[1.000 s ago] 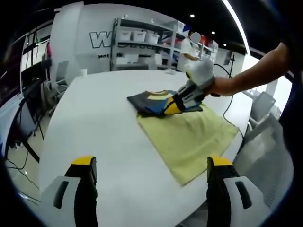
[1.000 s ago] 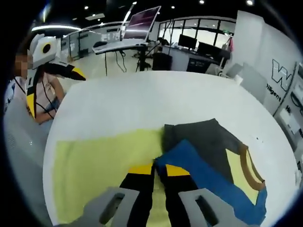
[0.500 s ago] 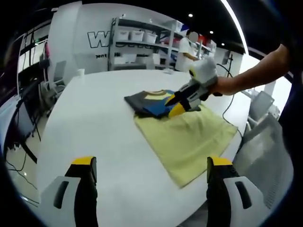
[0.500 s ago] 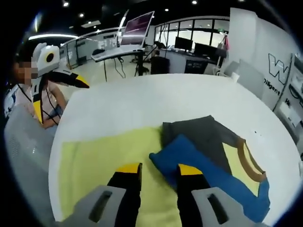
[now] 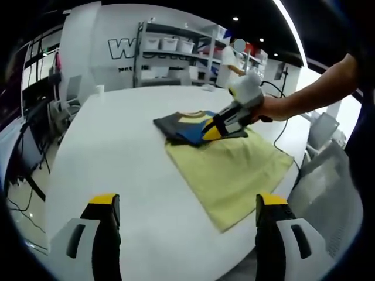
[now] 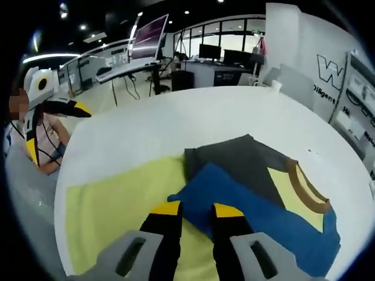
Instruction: Fold the garment on the visible template until the final outline fits inside the template.
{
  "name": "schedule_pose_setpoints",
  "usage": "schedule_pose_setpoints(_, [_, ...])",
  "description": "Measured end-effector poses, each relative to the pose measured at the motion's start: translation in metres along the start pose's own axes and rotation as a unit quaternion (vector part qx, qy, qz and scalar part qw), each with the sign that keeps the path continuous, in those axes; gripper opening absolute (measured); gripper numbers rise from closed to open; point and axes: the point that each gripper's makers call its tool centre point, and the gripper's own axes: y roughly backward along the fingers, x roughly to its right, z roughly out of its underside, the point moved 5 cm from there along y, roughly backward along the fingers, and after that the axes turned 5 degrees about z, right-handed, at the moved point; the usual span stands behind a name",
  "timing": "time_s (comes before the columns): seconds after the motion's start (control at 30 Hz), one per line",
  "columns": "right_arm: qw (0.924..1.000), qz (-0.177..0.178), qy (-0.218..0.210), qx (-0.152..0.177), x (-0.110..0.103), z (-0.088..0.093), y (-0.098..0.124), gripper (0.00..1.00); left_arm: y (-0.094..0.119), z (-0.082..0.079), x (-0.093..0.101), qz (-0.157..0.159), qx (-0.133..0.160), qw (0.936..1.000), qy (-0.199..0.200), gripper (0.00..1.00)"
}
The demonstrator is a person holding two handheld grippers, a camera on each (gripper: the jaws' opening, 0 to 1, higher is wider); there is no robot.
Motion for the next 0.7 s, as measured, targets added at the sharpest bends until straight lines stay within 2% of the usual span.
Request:
schedule_pose_setpoints(0.2, [0.9998,-0.005,-0.001,-0.018,-0.006,0.006,-0.003,0.18,0.002,0.001,0.0,-0.002,0.001,1.0,0.003,0.95])
schedule_pose_setpoints(0.33, [1.0,-0.004,0.004,-0.002,-0.004,-0.001,0.007,0.18,0.002,0.001,0.0,-0.002,0.002,1.0,0.003,0.95])
schedule_pose_setpoints(0.5, [0.9994,0.008,-0.009,0.031,0.009,-0.008,0.029,0.18,-0.003,-0.001,0.002,0.007,0.005,1.0,-0.005,0.92])
schedule_pose_setpoints(0.7, [0.999,0.017,-0.009,0.041,0.022,-0.002,0.051,0.2,-0.009,-0.005,0.005,0.014,0.005,0.9998,-0.009,0.92])
